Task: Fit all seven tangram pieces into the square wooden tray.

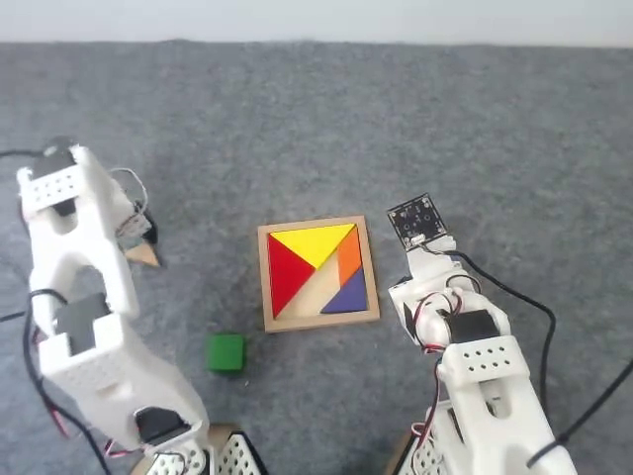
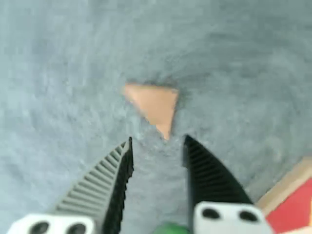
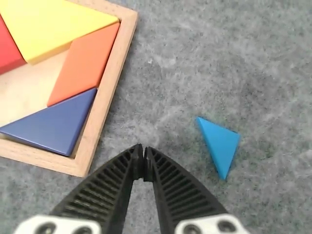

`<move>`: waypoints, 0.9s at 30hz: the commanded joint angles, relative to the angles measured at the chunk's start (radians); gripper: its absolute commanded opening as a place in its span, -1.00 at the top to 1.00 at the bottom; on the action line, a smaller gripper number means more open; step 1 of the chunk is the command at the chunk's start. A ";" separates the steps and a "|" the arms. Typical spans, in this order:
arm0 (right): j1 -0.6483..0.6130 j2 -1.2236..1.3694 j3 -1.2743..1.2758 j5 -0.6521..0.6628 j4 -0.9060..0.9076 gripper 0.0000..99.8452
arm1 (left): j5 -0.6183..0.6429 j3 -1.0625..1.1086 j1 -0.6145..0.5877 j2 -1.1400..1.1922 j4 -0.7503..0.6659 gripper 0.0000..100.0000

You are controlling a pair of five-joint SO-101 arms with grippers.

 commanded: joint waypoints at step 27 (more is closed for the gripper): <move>-0.005 -0.021 -0.015 0.046 -0.008 0.98 | -2.053 0.153 -0.012 -0.072 -0.219 0.57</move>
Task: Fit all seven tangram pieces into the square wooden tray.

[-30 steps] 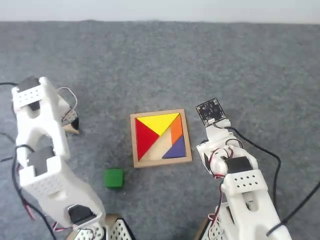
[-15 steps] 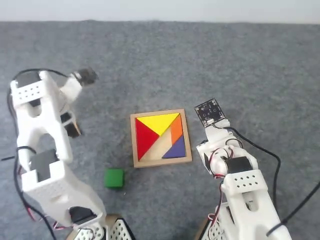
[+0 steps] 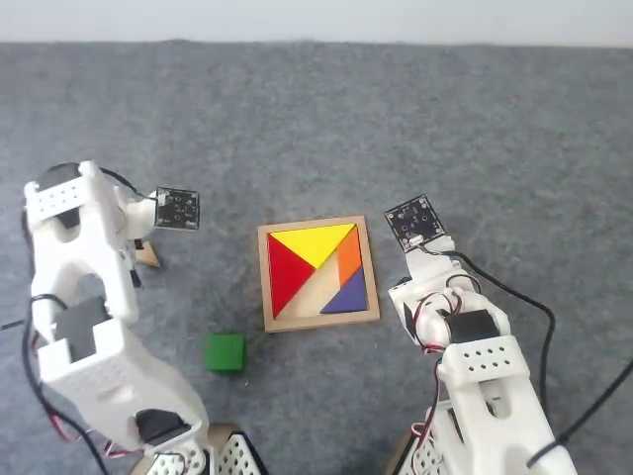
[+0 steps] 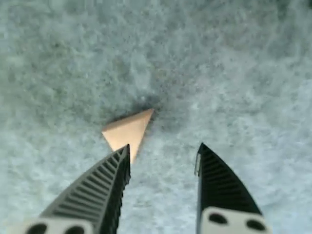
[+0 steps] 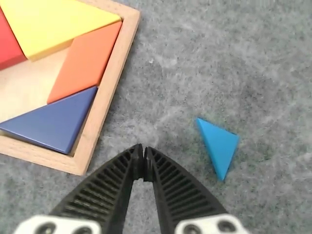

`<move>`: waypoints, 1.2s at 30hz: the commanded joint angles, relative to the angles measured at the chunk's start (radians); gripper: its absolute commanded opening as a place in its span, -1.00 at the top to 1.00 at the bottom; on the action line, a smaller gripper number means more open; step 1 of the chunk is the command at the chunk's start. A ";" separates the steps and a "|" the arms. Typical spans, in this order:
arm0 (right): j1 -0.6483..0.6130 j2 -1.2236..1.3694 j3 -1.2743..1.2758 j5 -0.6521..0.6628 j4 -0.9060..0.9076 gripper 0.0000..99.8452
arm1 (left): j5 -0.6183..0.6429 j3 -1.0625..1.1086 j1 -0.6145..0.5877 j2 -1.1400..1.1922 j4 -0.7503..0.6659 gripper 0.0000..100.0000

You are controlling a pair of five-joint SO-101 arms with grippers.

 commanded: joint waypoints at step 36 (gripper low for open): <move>-0.005 -0.022 -0.018 0.020 -0.010 0.98 | -0.028 -0.074 0.028 -0.034 -0.054 0.57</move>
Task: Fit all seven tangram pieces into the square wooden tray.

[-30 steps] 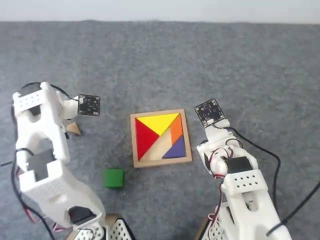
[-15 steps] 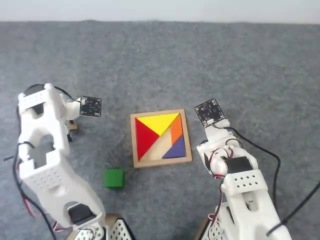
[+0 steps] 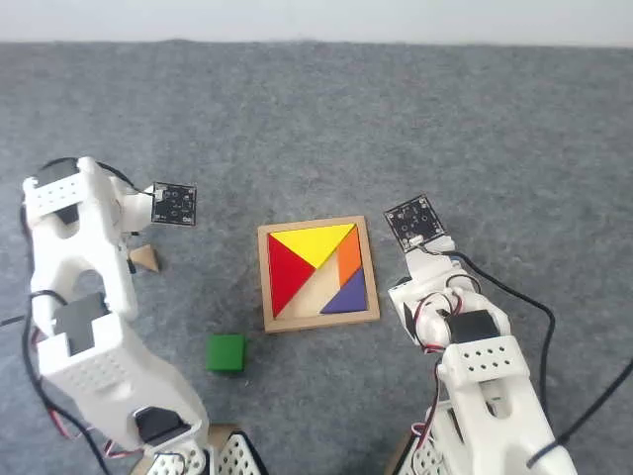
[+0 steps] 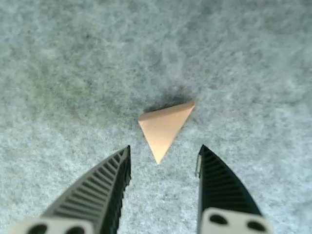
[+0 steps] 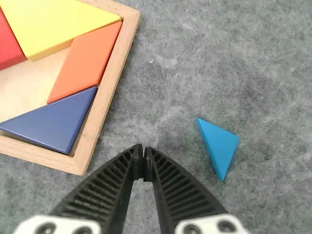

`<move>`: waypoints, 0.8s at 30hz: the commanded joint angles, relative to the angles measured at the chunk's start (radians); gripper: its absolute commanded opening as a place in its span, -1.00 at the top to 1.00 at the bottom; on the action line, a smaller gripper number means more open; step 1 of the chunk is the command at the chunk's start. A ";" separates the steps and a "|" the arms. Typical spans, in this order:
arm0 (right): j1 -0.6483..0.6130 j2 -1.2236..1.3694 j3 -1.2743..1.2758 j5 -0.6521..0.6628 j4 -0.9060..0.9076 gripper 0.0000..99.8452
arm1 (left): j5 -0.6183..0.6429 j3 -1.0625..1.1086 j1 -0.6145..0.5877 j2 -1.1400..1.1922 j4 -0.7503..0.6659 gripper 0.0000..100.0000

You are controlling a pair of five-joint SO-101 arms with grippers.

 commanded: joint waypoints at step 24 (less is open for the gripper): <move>-0.005 -0.022 -0.018 0.057 -0.016 0.98 | -0.014 -0.025 0.009 0.003 -0.066 0.58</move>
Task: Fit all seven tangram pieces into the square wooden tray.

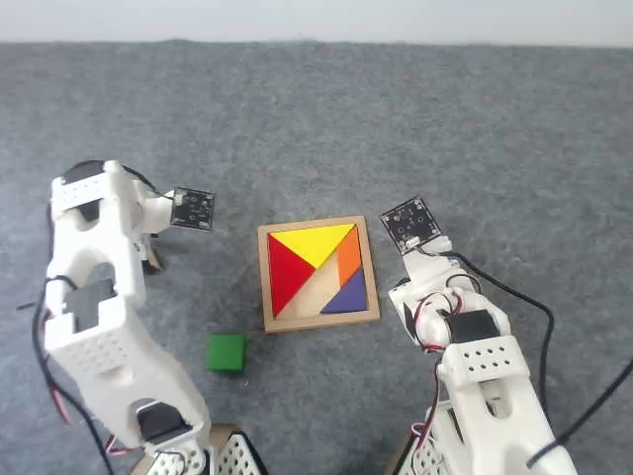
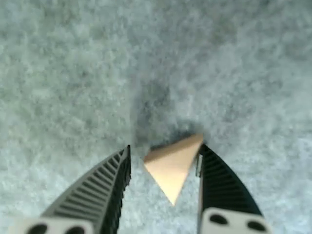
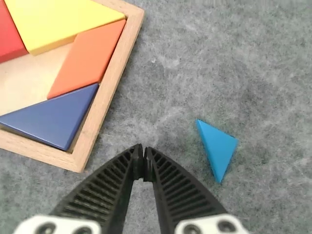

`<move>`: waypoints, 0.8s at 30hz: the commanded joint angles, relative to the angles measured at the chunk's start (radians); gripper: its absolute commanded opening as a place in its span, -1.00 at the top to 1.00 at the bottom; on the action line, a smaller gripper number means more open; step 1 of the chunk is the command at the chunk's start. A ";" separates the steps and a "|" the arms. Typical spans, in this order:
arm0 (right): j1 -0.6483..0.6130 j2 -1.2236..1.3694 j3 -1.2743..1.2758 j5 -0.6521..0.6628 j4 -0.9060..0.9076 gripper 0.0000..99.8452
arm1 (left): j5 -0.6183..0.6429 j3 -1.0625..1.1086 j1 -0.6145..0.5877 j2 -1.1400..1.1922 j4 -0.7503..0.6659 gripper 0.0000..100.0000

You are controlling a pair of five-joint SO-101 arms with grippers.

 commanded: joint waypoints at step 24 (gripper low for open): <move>-0.005 -0.022 -0.014 0.015 -0.018 0.98 | -0.038 -0.025 0.025 0.023 -0.061 0.58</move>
